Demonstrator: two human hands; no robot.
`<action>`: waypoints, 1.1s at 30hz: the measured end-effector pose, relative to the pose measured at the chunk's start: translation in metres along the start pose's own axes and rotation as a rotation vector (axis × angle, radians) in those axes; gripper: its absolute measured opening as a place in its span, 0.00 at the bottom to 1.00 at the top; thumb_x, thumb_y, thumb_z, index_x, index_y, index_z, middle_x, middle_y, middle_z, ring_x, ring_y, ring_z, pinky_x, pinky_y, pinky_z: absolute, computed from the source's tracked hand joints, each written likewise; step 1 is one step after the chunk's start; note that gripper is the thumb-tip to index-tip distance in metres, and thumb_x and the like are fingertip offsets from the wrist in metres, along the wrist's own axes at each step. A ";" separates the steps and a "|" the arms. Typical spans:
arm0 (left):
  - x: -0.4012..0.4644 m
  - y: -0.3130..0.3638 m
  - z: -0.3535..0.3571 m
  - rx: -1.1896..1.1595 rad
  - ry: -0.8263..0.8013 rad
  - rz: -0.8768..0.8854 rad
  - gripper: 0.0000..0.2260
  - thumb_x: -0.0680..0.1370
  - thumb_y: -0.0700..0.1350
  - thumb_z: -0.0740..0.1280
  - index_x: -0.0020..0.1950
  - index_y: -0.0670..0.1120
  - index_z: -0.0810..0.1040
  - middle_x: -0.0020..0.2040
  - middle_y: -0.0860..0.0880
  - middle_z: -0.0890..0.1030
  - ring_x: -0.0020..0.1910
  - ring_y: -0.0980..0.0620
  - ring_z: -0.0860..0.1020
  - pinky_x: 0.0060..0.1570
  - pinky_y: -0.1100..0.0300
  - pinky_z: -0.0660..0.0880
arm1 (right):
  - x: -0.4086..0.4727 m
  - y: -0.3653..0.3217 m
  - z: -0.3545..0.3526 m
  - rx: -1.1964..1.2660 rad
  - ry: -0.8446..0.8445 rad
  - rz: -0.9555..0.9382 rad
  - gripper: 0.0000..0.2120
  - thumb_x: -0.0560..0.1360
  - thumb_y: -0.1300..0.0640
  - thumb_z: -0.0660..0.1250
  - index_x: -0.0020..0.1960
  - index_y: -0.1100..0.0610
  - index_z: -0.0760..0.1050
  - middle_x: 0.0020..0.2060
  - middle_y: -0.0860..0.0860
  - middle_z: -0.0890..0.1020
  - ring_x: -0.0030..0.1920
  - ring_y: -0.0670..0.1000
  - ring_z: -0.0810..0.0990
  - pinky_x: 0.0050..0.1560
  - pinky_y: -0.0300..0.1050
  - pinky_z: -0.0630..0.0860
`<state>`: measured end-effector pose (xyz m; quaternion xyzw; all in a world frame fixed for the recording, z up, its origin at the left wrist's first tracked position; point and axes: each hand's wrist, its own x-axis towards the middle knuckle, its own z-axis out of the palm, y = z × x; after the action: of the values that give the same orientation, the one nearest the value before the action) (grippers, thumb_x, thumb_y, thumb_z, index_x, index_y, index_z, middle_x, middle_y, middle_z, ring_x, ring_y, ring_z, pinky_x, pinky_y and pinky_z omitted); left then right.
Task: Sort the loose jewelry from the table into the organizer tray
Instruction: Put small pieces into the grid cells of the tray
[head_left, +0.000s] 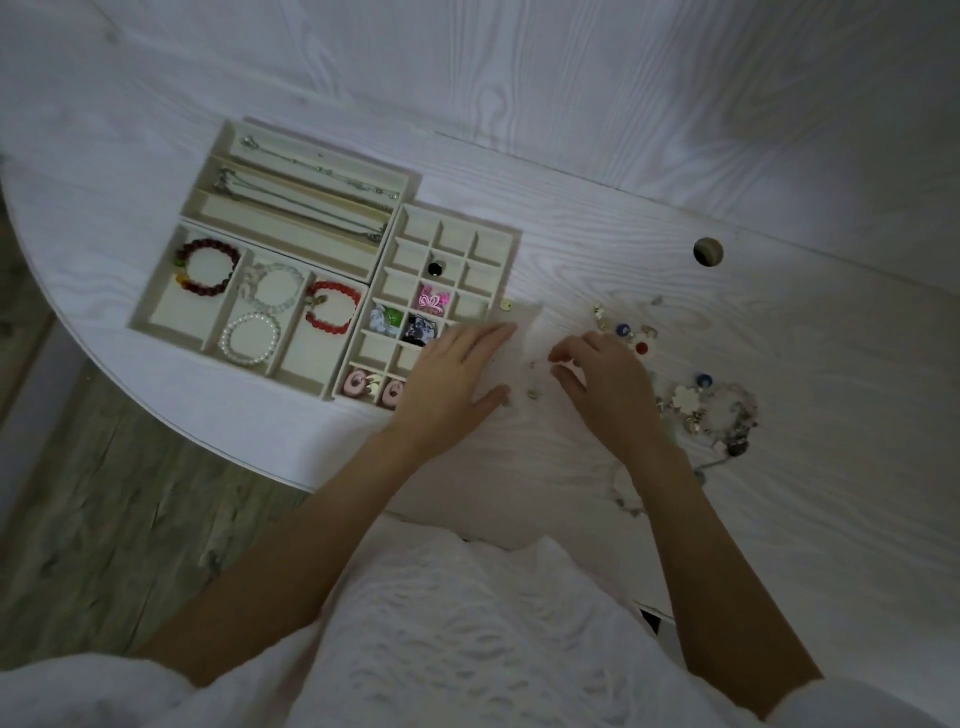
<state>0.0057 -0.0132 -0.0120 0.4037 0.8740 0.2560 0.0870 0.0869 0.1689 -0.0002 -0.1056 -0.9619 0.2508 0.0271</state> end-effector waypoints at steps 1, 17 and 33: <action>0.002 0.005 -0.003 -0.123 -0.057 0.001 0.27 0.76 0.49 0.67 0.72 0.45 0.66 0.66 0.48 0.73 0.66 0.50 0.68 0.65 0.58 0.63 | 0.000 -0.006 -0.007 0.038 0.025 -0.034 0.02 0.73 0.61 0.69 0.46 0.58 0.78 0.40 0.51 0.80 0.41 0.51 0.76 0.41 0.42 0.68; 0.034 -0.022 -0.030 -0.576 0.062 -0.585 0.16 0.74 0.39 0.70 0.62 0.42 0.76 0.54 0.45 0.81 0.50 0.56 0.78 0.49 0.76 0.72 | 0.074 -0.047 0.039 0.194 0.082 0.175 0.02 0.72 0.58 0.68 0.43 0.56 0.79 0.40 0.51 0.78 0.45 0.52 0.73 0.39 0.41 0.63; 0.017 -0.044 -0.040 0.154 0.058 -0.154 0.17 0.71 0.35 0.67 0.59 0.43 0.79 0.57 0.42 0.78 0.56 0.41 0.73 0.54 0.49 0.73 | 0.071 -0.050 0.043 0.076 0.156 0.134 0.06 0.71 0.64 0.67 0.45 0.57 0.79 0.43 0.54 0.77 0.44 0.52 0.73 0.38 0.38 0.64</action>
<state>-0.0492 -0.0398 0.0006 0.3332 0.9217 0.1924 0.0496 0.0032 0.1215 -0.0139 -0.1877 -0.9374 0.2795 0.0890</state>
